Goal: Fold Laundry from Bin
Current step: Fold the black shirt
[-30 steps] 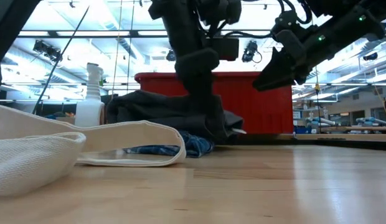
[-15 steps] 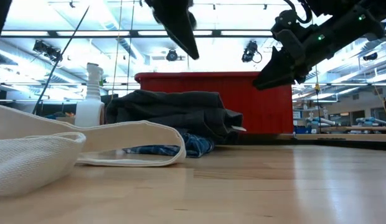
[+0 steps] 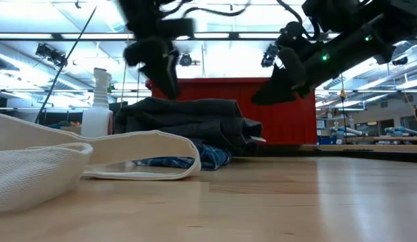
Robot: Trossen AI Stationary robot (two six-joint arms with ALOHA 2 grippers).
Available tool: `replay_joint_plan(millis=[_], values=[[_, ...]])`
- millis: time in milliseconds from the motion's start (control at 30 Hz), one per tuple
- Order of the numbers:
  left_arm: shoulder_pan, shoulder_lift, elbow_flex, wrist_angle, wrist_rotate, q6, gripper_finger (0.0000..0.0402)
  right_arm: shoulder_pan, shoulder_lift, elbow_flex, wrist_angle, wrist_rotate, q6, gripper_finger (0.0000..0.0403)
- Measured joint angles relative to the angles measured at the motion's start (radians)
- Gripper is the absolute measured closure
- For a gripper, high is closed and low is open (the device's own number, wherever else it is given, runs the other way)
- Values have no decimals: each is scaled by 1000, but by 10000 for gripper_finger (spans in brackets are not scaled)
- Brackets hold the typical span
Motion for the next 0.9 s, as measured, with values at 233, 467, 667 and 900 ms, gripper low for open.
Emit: replay_joint_plan(millis=[233, 467, 667, 900], values=[[24, -324, -285, 302, 93, 9, 137, 9, -34, 6, 24, -51, -10, 200], [-12, -541, -348, 530, 22, 63, 149, -37, -173, 102, -1, -37, -80, 200], [104, -592, -353, 614, 20, 180, 166, -253, -178, 301, -184, -162, -119, 205], [522, -498, -240, 696, 403, 106, 206, -532, -98, 629, -523, -327, -166, 206]])
